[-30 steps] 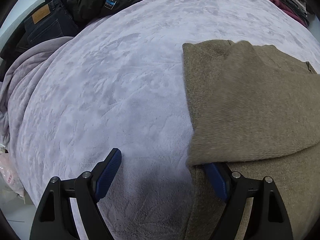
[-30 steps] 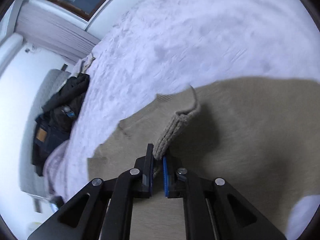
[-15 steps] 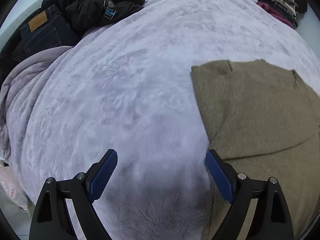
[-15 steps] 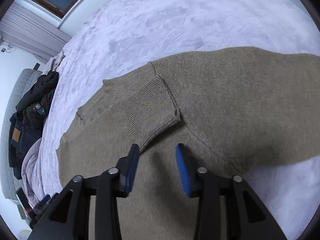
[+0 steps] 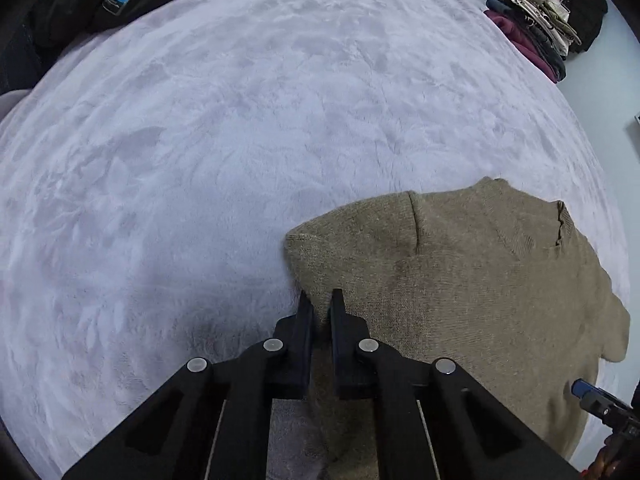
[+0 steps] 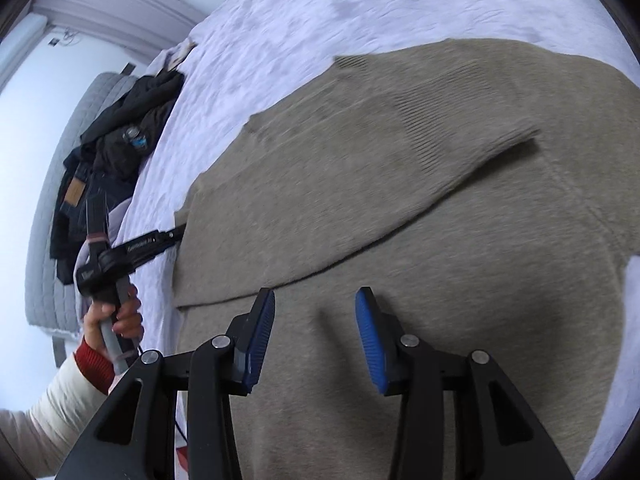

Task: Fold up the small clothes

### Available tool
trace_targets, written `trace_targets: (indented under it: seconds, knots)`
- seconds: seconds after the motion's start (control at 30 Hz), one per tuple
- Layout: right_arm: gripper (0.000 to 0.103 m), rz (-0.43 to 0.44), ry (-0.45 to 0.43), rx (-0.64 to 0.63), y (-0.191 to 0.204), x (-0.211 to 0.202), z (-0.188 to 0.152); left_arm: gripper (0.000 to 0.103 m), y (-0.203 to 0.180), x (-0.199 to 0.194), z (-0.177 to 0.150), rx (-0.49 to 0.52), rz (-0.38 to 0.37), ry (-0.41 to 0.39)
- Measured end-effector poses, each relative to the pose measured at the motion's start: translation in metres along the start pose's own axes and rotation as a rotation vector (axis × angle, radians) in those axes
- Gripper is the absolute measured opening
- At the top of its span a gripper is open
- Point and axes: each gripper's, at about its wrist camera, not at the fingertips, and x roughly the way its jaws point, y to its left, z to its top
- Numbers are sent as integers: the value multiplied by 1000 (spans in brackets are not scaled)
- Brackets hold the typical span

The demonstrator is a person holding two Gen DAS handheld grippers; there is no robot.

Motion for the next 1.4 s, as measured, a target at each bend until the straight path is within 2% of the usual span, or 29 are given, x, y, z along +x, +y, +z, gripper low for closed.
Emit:
trace_targets:
  seconds: [0.07, 0.23, 0.33, 0.4, 0.43, 0.47, 0.5, 0.63, 0.67, 0.73, 0.83, 0.87, 0.9, 0.93, 1.0, 1.03, 1.1, 1.17, 1.3, 1.37, 1.4]
  knots:
    - [46, 4, 11, -16, 6, 2, -1, 8, 2, -13, -3, 18, 6, -51]
    - [46, 12, 24, -42, 17, 8, 2, 8, 21, 7, -12, 26, -24, -34]
    - [46, 12, 53, -38, 18, 18, 2, 11, 32, 4, -14, -58, -67, -43]
    - [48, 34, 71, -47, 24, 24, 1, 35, 35, -7, -17, -81, 4, -59]
    - [54, 54, 82, -57, 31, 28, 0, 55, 37, -12, -20, -87, 43, -72]
    - [58, 73, 90, -66, 36, 31, -1, 59, 39, -18, -23, -93, 68, -89]
    - [62, 104, 101, -78, 45, 37, -1, 59, 42, -23, -26, -94, 65, -90]
    - [62, 247, 172, -61, 79, 74, -9, 62, 46, -24, -33, -84, 30, -40]
    - [62, 298, 200, -31, 88, 90, -12, 62, 43, -21, -33, -70, 40, -32]
    - [62, 344, 228, 8, 99, 115, -17, 62, 37, -12, -29, -54, 65, -21]
    - [61, 406, 231, 115, 105, 149, -20, 62, 40, -3, -27, -72, 78, -18]
    - [56, 422, 227, 159, 105, 158, -20, 62, 42, -4, -27, -80, 77, -22]
    - [22, 444, 229, 199, 107, 167, -20, 62, 43, -4, -26, -84, 77, -25]
    - [6, 466, 242, 209, 109, 170, -22, 62, 45, -7, -27, -87, 84, -30]
    - [6, 444, 241, 156, 121, 172, -24, 62, 50, -14, -29, -83, 114, -41]
    - [6, 403, 249, 117, 125, 174, -27, 62, 53, -16, -31, -82, 129, -42]
    - [6, 332, 313, 107, 121, 187, -36, 62, 60, -24, -36, -90, 152, -37]
    - [6, 354, 338, 143, 113, 186, -41, 62, 62, -31, -38, -87, 164, -42]
    - [7, 292, 329, 23, 117, 158, -47, 62, 51, -48, -50, -27, 200, -84]
    - [12, 262, 306, -15, 115, 143, -48, 62, 40, -54, -57, 3, 214, -90]
    - [25, 244, 290, -33, 112, 134, -49, 62, 33, -56, -61, 15, 223, -90]
